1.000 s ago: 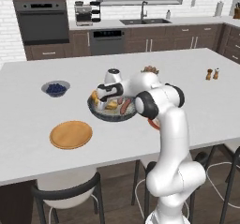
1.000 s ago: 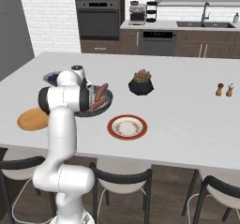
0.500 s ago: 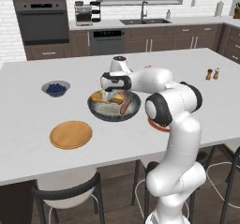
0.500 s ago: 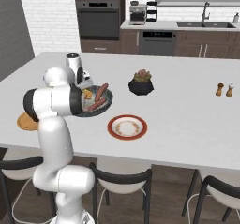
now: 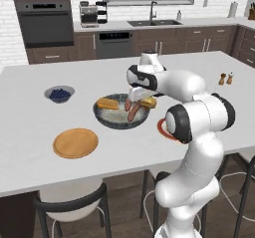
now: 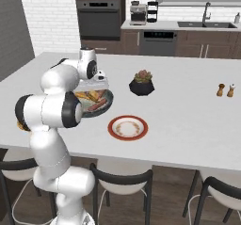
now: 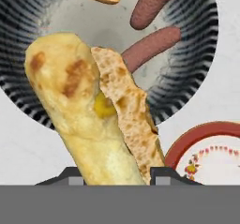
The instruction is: Place one bun and one sausage from the bowl on each plate.
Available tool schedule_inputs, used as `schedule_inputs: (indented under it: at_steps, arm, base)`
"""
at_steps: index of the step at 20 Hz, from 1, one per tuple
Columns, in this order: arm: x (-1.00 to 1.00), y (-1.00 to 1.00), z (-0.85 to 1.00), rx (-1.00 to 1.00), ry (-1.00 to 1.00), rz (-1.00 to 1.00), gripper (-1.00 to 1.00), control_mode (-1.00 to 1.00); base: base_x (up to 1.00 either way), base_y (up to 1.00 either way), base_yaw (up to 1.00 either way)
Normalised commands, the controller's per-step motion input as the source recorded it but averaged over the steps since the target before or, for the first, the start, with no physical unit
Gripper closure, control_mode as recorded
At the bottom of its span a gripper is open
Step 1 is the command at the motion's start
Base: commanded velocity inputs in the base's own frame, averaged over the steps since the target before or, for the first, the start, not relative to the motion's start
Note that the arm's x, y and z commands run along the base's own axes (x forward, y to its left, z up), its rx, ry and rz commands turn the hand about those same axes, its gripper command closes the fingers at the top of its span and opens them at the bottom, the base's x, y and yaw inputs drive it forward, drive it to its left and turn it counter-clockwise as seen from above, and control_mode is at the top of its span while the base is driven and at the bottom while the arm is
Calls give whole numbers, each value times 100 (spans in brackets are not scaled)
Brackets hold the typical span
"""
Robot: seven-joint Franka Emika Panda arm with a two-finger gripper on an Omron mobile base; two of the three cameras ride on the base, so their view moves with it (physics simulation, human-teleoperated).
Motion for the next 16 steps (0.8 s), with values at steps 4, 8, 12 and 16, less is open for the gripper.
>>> schedule_inputs:
  at_steps: [4, 8, 12, 16]
  arm:
    - [-92, -100, -10, 0, 0, -27, 100, -100]
    - [-67, -100, -63, 0, 0, -27, 100, -100]
    - [-15, -100, -52, 2, 1, -20, 100, -100]
    - [29, -97, -3, 7, 3, -2, 100, -100]
  base:
    - [0, 0, 0]
    - [0, 0, 0]
    - [0, 0, 0]
    - [0, 0, 0]
